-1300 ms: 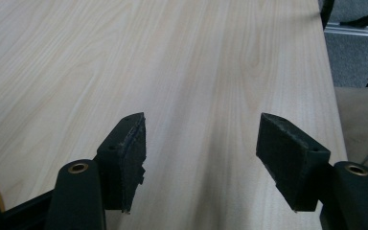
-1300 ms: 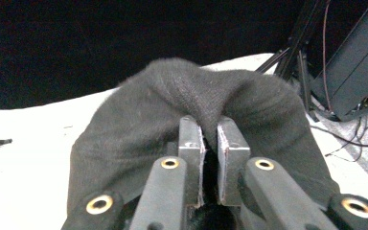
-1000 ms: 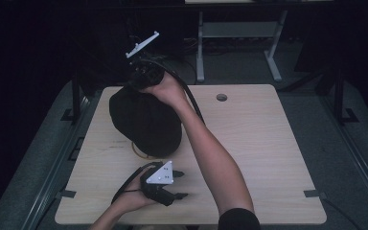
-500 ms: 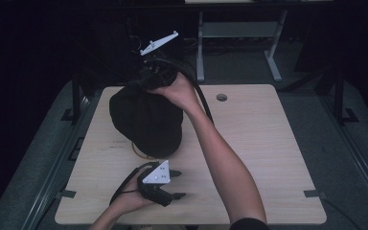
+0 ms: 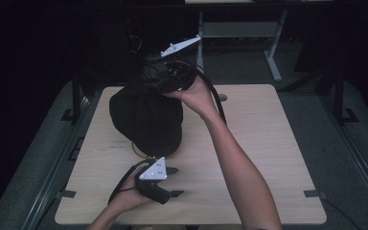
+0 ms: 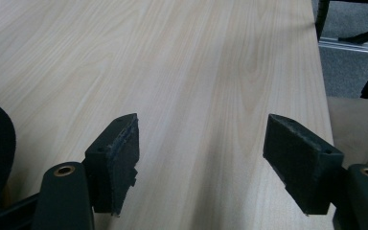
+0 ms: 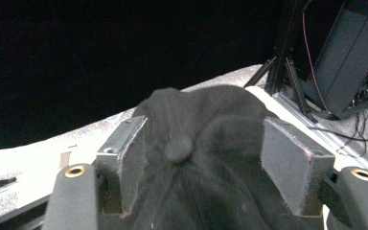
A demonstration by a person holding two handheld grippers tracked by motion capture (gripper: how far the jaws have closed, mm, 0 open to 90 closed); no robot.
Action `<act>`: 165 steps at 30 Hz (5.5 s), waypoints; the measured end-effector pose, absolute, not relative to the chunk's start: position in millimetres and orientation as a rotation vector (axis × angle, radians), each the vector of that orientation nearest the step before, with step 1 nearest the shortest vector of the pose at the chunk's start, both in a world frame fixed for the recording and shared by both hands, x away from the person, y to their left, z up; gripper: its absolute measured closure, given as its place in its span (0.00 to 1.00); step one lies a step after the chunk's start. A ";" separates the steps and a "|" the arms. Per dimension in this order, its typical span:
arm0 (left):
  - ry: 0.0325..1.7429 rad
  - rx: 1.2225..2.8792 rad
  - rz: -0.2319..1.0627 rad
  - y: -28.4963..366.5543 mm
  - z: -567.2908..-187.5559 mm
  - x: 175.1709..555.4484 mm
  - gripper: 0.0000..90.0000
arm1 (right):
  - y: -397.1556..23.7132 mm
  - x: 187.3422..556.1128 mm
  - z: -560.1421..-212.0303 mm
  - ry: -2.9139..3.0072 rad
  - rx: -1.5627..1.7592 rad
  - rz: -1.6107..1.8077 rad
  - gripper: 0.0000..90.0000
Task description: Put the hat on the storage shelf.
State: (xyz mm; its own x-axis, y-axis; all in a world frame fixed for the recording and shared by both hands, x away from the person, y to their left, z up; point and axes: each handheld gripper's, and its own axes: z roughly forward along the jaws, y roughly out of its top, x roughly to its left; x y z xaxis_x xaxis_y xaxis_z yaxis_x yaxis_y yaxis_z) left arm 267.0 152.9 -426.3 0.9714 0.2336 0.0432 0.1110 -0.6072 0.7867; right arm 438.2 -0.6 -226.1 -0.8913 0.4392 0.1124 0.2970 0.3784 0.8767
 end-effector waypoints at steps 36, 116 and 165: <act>0.324 2.151 0.201 165.0 -423.7 268.4 0.29 | -67.6 394.9 -237.9 2.455 0.756 1.487 0.30; 0.347 2.153 0.187 165.3 -428.5 271.4 0.29 | -203.8 356.1 -316.7 2.361 1.077 1.427 0.29; 0.339 2.171 0.196 162.6 -431.7 271.8 0.29 | -292.1 298.1 -380.2 2.245 1.277 1.389 0.29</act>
